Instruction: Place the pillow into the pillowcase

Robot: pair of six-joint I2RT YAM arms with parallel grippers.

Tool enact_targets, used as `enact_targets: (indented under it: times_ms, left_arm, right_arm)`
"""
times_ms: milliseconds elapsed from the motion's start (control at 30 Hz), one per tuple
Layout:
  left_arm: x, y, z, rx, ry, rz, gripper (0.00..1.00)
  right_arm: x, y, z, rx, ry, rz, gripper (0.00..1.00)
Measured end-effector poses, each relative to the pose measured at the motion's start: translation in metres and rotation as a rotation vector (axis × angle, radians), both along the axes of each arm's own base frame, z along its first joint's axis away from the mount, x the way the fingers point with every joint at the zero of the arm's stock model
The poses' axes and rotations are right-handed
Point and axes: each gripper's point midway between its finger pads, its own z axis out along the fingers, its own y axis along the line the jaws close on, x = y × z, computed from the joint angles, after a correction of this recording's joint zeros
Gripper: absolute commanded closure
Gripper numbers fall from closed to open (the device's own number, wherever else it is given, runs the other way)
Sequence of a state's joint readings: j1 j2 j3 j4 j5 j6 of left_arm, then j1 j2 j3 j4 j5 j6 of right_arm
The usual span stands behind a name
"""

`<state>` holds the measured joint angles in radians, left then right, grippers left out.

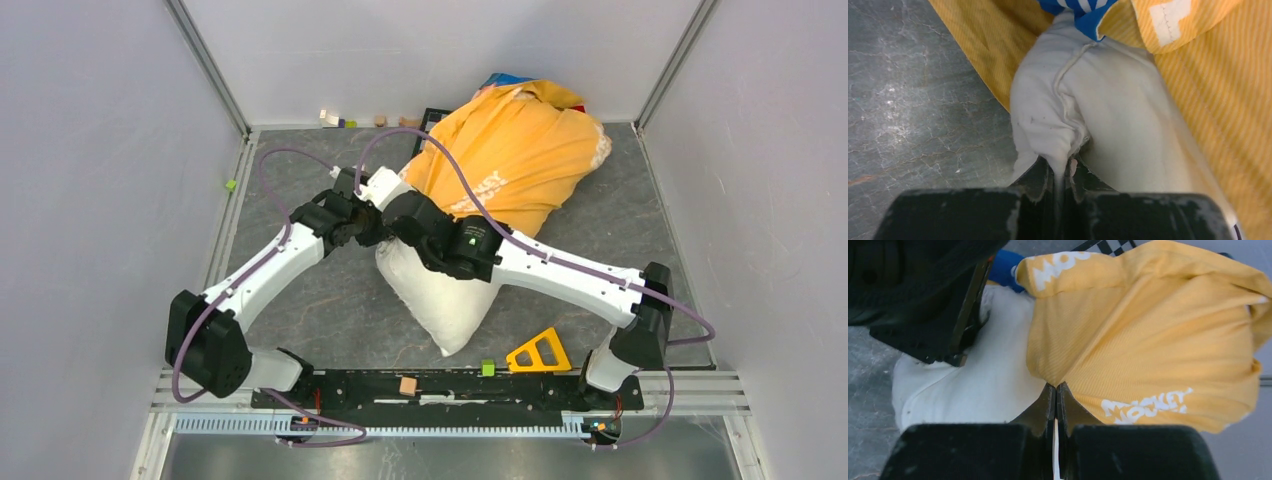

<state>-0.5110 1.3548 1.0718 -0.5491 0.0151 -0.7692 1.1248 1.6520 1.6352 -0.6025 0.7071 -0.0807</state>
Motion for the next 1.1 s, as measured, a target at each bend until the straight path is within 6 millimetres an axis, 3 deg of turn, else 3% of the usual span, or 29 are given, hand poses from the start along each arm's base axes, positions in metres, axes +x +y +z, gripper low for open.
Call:
enact_targets:
  times_ms: [100,233,300,400,500,600,667,700,867,1100]
  left_arm:
    - [0.008,0.001,0.005,0.012,0.002,0.018,0.98]
    - [0.030,0.005,0.011,-0.023,-0.025,0.073,0.97]
    - [0.042,0.009,0.012,-0.038,-0.037,0.105,0.91]
    - [0.061,0.011,0.007,-0.043,-0.032,0.130,0.69]
    - [0.077,0.012,0.007,-0.032,-0.037,0.129,0.35]
    - [0.086,0.015,0.024,-0.027,-0.085,0.118,0.04]
    - [0.089,0.016,0.039,-0.024,-0.131,0.101,0.00]
    - [0.087,0.017,0.046,-0.025,-0.150,0.094,0.00]
    - [0.053,0.020,0.075,-0.033,-0.228,0.046,0.00]
    - [-0.029,0.023,0.067,-0.007,-0.237,-0.058,0.00]
  right_arm:
    - [-0.004,-0.001,-0.011,0.006,0.032,-0.005,1.00]
    - [0.020,-0.034,-0.032,0.017,0.073,-0.098,1.00]
    - [0.032,-0.049,-0.041,0.031,0.096,-0.137,0.95]
    - [0.038,-0.052,-0.047,0.080,0.125,-0.144,0.71]
    - [0.037,-0.058,-0.045,0.129,0.132,-0.148,0.50]
    - [0.034,-0.069,-0.035,0.178,0.124,-0.158,0.31]
    - [0.033,-0.074,-0.027,0.212,0.113,-0.162,0.18]
    - [0.032,-0.077,-0.023,0.225,0.107,-0.166,0.03]
    - [0.028,-0.087,-0.017,0.264,0.086,-0.183,0.02]
    - [0.010,-0.123,-0.031,0.243,0.072,-0.242,0.02]
